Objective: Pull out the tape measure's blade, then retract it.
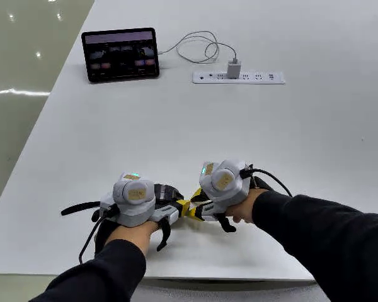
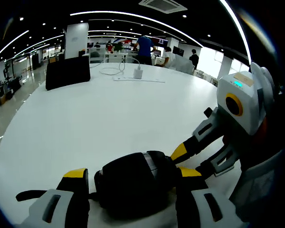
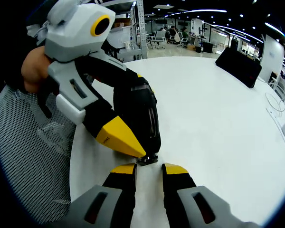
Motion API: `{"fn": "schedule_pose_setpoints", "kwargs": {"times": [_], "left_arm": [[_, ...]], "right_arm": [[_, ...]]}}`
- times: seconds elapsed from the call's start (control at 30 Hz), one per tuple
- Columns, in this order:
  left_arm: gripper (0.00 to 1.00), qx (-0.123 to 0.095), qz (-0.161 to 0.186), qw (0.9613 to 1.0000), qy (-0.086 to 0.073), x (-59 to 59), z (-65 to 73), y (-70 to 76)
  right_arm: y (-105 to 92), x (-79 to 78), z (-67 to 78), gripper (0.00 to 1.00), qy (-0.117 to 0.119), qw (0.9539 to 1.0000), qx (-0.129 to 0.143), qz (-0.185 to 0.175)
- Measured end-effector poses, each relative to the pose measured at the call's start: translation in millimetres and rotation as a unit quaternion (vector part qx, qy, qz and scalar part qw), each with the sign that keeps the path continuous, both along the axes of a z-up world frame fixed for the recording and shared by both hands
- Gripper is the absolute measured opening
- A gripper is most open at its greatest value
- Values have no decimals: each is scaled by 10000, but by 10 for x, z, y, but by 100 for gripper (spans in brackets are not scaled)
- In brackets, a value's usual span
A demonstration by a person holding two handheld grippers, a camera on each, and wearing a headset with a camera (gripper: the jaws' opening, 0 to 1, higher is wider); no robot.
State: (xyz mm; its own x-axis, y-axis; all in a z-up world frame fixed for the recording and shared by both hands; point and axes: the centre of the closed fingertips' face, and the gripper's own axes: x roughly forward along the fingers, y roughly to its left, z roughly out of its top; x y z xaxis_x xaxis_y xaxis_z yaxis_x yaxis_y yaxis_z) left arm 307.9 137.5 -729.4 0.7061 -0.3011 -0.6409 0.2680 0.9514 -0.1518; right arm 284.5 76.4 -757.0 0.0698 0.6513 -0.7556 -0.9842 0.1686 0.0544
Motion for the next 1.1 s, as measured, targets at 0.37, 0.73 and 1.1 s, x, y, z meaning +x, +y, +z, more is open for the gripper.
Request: {"fn": "schedule_pose_setpoints", "kwargs": {"times": [0.37, 0.73, 1.1], "left_arm": [[100, -513, -1192, 9915, -106, -36, 274, -102], [100, -418, -1472, 9882, 6, -103, 254, 15], [96, -583, -1271, 9902, 57, -111, 288, 139]], "right_arm": [[-391, 116, 235, 26, 90, 9958, 279, -864], [-562, 91, 308, 31, 21, 9940, 313, -1051], [-602, 34, 326, 46, -4, 9945, 279, -1007]]}}
